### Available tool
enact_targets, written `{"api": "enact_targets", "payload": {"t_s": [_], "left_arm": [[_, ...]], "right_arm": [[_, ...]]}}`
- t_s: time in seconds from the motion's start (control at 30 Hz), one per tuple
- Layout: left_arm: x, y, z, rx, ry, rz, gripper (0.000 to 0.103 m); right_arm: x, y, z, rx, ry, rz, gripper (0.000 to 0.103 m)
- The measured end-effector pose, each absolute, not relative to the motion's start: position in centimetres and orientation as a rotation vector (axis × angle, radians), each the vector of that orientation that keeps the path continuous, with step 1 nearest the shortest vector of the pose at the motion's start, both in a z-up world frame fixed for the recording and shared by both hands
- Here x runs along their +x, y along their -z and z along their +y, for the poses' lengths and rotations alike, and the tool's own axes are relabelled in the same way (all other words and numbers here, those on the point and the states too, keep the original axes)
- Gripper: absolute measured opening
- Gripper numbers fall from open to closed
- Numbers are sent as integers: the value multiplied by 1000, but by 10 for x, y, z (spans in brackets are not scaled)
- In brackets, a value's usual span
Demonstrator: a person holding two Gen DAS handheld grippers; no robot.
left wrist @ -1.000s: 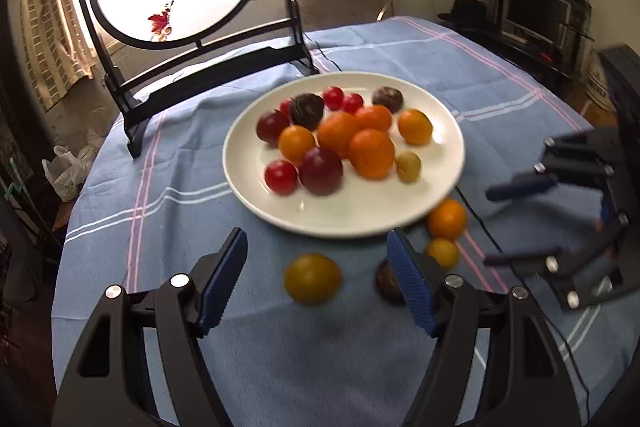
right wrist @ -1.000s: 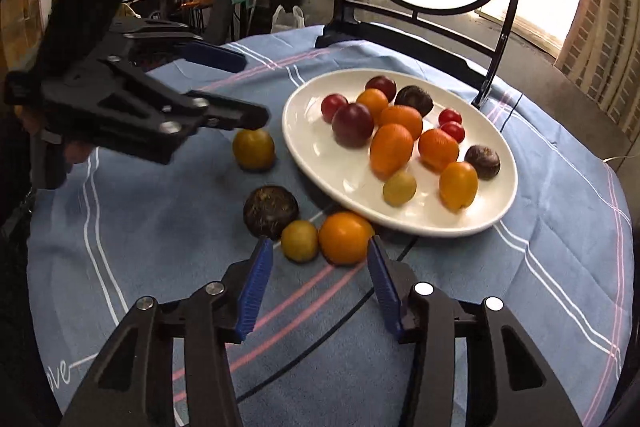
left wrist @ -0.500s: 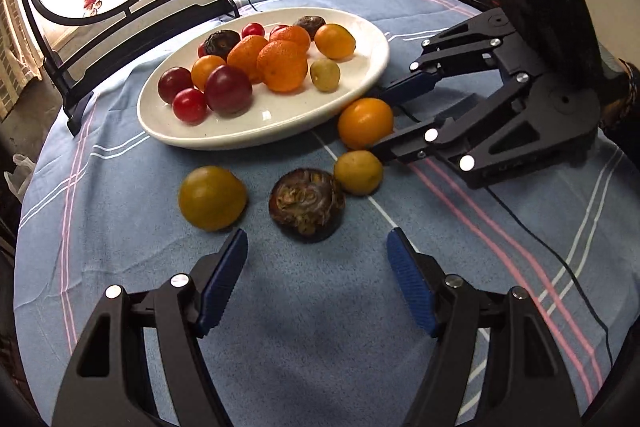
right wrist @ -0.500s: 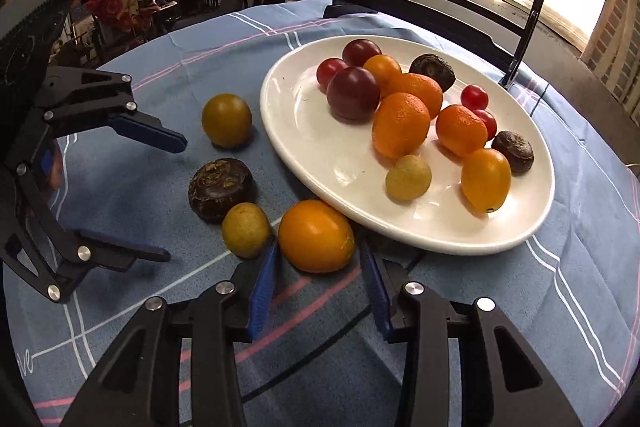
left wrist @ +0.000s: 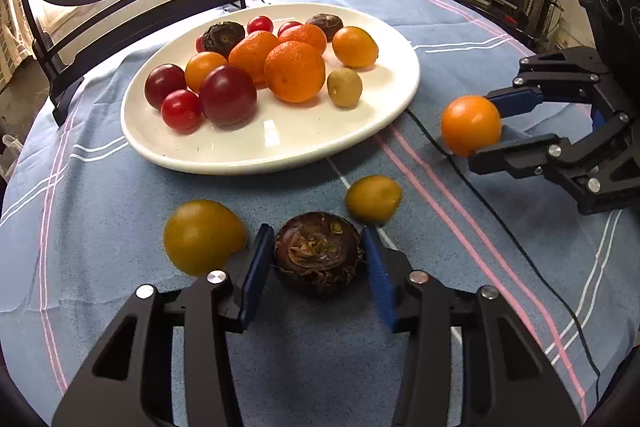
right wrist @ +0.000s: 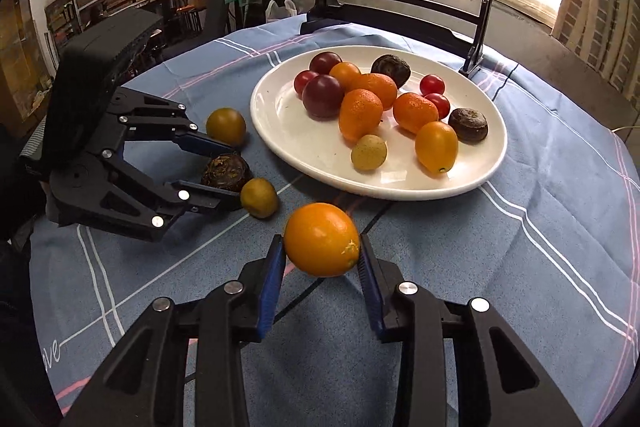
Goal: Organize fruits
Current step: 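Grasp a brown date with the left tool while the right tool grasps a mandarin, release both on plate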
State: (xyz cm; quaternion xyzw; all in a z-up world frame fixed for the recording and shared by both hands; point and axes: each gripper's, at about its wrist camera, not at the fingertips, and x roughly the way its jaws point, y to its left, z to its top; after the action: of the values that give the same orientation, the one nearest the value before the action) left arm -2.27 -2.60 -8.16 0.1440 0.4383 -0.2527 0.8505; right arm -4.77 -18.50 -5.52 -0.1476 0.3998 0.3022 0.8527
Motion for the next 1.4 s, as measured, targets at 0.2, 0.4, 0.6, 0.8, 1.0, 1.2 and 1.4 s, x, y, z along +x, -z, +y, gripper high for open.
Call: {"api": "enact_targets", "payload": {"t_s": [0.2, 0.4, 0.6, 0.8, 1.0, 1.2, 1.4], "left_arm": [[-36, 73, -23, 310, 521, 913, 43], [-42, 19, -18, 308, 431, 759, 42], [-16, -37, -28, 270, 276, 614, 42], [14, -49, -38, 260, 197, 580, 42], [31, -31, -40, 249, 193, 629, 42], [45, -20, -36, 243, 177, 658, 42], [59, -10, -36, 249, 170, 692, 42]], "right_arm": [[-58, 49, -188, -283, -629, 819, 36], [-70, 14, -186, -257, -627, 726, 36], [-60, -40, -191, -167, -550, 571, 36], [-32, -55, -194, -121, -507, 554, 36], [-15, -49, -186, -132, -510, 579, 36], [0, -40, -178, -142, -514, 609, 36], [19, -29, -173, -153, -499, 652, 37]]}}
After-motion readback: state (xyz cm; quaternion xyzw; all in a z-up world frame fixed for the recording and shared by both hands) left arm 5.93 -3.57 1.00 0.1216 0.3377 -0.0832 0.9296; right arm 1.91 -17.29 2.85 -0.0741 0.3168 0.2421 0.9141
